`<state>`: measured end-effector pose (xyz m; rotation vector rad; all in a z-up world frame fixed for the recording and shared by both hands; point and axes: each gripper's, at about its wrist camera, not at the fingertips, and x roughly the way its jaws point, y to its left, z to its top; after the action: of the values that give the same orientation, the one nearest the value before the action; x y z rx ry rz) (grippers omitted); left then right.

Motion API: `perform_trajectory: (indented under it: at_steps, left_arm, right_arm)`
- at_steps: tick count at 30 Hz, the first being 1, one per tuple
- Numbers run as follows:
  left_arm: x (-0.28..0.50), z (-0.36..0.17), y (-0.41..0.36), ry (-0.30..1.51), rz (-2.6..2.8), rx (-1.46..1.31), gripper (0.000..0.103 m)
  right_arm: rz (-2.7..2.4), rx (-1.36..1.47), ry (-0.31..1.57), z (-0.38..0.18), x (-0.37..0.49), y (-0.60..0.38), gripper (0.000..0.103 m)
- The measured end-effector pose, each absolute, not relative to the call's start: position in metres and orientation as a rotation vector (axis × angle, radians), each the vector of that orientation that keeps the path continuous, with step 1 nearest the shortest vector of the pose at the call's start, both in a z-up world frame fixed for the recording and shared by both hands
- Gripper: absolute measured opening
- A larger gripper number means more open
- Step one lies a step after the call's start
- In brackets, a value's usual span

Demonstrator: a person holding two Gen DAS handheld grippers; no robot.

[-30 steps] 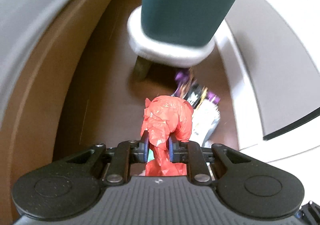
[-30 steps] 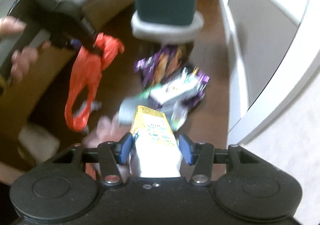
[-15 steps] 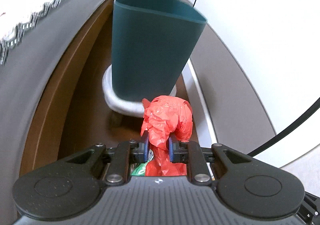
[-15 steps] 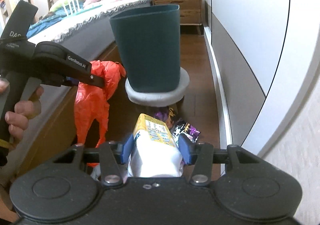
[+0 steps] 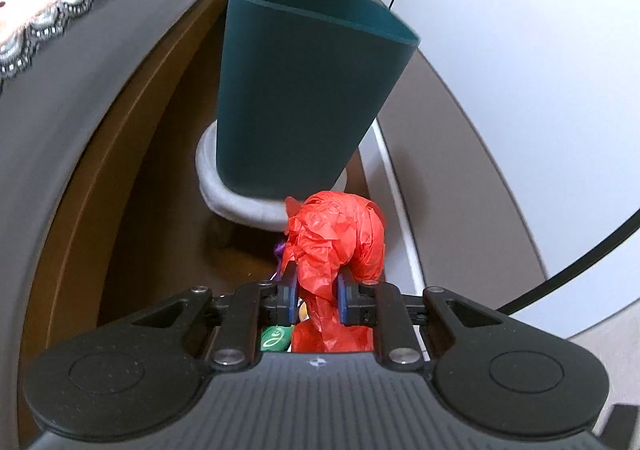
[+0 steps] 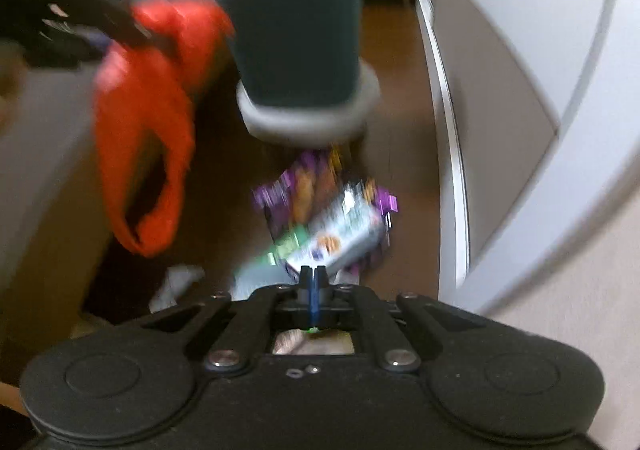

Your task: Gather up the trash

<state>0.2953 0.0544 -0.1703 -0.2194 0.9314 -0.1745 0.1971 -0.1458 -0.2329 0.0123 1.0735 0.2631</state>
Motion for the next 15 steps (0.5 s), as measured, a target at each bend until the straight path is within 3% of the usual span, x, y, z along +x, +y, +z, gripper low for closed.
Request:
perform_trajectory:
  at_steps: [5,10,15]
  left_arm:
    - [0.297,-0.194,0.063,0.965,-0.164,-0.25,0.018]
    - [0.301,-0.21,0.06,0.982,-0.176,-0.247,0.018]
    - [0.3,-0.211,0.049,0.972,-0.2,-0.228,0.018]
  right_arm:
    - [0.186,-0.057,1.286,-0.324,0.168,-0.155,0.018]
    - [0.118,-0.032,1.498,-0.386,0.122,-0.166,0.021]
    - [0.057,0.014,1.615,-0.417,0.086,-0.167,0.045]
